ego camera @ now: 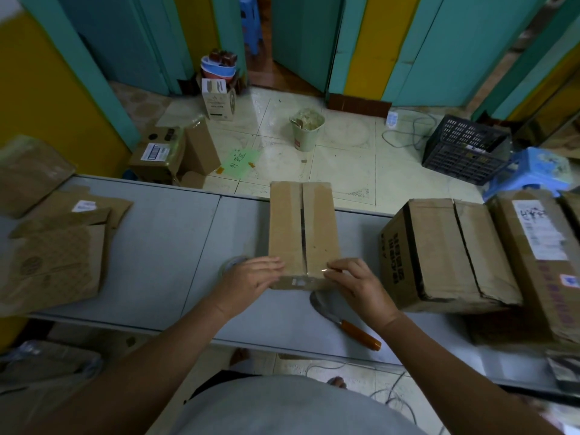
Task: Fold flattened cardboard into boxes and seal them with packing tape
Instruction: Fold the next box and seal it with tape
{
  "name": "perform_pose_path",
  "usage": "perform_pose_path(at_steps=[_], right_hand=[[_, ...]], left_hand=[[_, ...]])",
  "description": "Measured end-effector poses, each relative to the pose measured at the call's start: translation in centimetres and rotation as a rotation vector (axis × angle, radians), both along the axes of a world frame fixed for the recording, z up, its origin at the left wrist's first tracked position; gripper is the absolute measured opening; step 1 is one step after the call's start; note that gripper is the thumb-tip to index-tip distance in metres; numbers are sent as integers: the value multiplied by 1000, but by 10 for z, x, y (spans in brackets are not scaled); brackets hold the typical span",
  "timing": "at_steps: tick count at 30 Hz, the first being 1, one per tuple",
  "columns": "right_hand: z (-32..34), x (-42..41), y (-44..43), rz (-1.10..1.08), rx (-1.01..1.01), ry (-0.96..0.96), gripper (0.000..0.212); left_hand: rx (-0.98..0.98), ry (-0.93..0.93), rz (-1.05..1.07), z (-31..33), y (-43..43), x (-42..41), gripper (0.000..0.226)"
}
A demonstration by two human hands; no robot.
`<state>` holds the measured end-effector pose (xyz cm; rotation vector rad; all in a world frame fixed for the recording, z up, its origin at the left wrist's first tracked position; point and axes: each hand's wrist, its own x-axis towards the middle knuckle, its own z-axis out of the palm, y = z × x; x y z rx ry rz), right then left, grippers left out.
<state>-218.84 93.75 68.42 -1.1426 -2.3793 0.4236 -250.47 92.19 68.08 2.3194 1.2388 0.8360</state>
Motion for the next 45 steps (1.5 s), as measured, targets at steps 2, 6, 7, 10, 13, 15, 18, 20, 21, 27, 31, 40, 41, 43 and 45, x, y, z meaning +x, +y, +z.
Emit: perform_pose_path(at_steps=[2,6,7,10,13,15,18,20,21,27,31,40,41,43,45], right_hand=[[-4,6,-4,-53,-10,-4,39],[-5,2,-6,-107,-42,14,31],[-5,1,-7,-125,-61,35,29],[-6,-1,-14,-261,-199,135,38],[-7,-5,-19,-466,-373,163,49],[-9,-8,-22,-551,-459,155,49],[-11,-11,-23,-570,-467,125,32],[-14,-12,-23,-541,-447,55,20],[-15,-12,-22,-528,-429,19,15],[-12,-12,-21,-463,-366,-154,13],[-6,-11,-23,-431,-355,-149,15],[-6,13,-26,-187,-476,-75,19],[-8,16,-27,-186,-485,-83,28],[-10,20,-30,-191,-483,-95,41],[-10,23,-31,-208,-452,-72,38]], left_hand=[[1,9,12,0,-2,-3,30],[17,21,45,1,-3,0,36],[27,15,54,0,-3,1,35],[0,-12,140,-1,-5,0,33],[-184,-66,333,-3,-11,-3,42],[-273,-102,411,-5,-14,-4,37],[-275,-83,425,-5,-16,-1,19],[-256,-66,416,-4,-16,-1,13],[-247,-54,409,-4,-16,-1,11],[-226,27,379,-3,-14,-5,14],[-195,70,320,2,-12,-9,15],[-266,145,146,8,-7,-26,11],[-262,150,142,9,-6,-26,10],[-258,166,137,9,-5,-27,9],[-259,184,135,11,-3,-27,9]])
